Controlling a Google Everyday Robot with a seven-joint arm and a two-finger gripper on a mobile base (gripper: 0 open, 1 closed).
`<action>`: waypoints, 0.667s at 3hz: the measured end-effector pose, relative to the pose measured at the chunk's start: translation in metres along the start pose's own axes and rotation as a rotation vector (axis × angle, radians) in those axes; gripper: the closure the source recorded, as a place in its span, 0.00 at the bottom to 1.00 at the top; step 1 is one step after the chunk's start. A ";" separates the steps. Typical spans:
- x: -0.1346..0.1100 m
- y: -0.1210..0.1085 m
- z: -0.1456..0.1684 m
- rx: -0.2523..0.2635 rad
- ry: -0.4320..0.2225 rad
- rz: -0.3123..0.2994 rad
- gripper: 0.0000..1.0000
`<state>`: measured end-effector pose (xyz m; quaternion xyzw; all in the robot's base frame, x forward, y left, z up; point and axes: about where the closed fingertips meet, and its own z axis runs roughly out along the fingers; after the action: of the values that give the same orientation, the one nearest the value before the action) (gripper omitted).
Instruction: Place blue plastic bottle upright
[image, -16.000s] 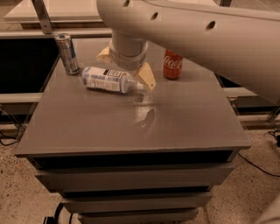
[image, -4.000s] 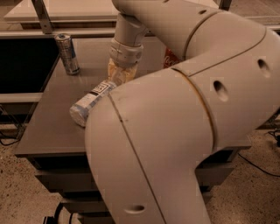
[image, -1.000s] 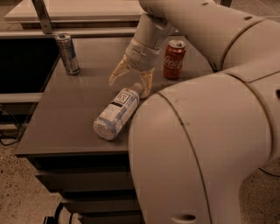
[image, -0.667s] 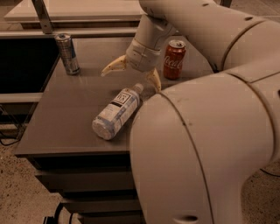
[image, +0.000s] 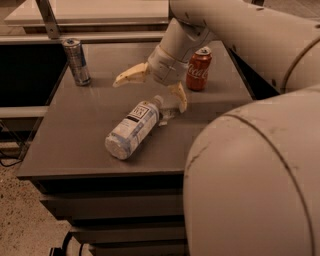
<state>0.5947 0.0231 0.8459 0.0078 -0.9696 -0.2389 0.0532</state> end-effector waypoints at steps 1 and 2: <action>0.001 0.001 -0.001 -0.004 -0.001 -0.005 0.00; 0.001 0.001 -0.001 -0.004 -0.001 -0.006 0.00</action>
Offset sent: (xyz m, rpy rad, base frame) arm -0.0296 -0.0140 0.0102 0.2322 -0.2201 0.2048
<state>0.5940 0.0231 0.8471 0.0103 -0.9691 -0.2408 0.0519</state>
